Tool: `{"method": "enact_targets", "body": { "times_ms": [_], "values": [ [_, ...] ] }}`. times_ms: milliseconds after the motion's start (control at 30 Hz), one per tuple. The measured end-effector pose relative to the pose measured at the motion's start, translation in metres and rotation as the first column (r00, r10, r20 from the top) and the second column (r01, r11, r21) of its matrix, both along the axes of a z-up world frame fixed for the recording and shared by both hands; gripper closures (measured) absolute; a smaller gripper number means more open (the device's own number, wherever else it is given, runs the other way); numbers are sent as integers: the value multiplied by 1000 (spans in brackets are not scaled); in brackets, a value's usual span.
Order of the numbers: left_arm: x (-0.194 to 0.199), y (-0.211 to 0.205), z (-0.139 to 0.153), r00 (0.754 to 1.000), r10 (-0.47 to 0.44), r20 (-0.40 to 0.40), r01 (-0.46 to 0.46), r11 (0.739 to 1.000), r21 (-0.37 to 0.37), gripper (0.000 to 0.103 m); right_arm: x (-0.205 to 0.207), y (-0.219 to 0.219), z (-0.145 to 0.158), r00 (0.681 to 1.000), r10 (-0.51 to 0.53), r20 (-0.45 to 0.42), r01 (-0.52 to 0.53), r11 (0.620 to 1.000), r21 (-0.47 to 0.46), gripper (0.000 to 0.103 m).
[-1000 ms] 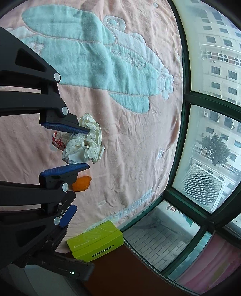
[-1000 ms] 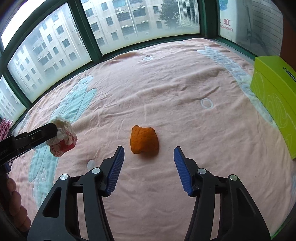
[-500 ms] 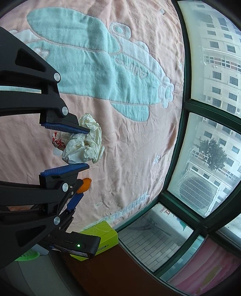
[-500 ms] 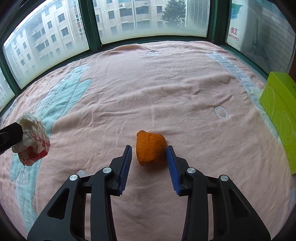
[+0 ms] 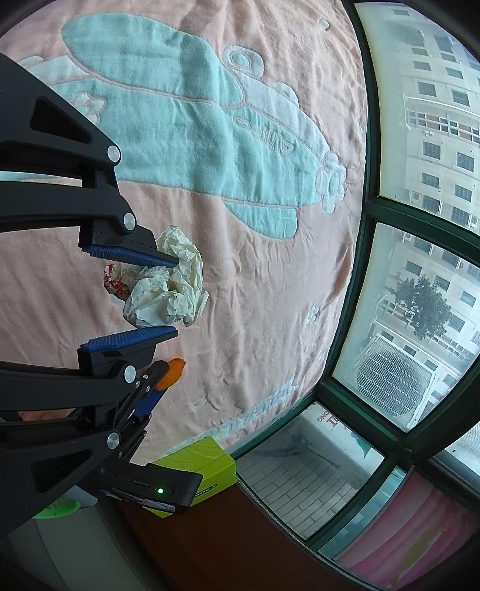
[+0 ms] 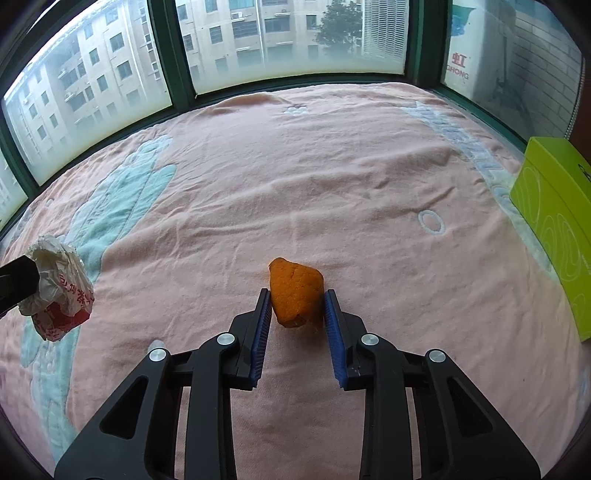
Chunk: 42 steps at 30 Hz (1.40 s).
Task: Collect trash
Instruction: 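Lift the tissue and orange piece and carry them to the green basket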
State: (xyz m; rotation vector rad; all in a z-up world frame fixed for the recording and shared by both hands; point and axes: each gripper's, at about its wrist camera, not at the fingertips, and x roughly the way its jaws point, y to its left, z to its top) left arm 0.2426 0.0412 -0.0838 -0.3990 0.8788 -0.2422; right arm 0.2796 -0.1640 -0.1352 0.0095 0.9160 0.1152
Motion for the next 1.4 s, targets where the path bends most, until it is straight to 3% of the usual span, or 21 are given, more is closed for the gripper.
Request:
{"method": "enact_targets", "body": {
  "times_ms": [733,1400],
  "values": [
    [-76,-38,50,992,-68,109,67,998,12,71,-121,-42,81,992,-46,119,40,998,51,75],
    [-137,-111,64,965,-223,140,226,974,-3,71,-243,-108,115,956,-192,220,192,981,22,75]
  ]
}}
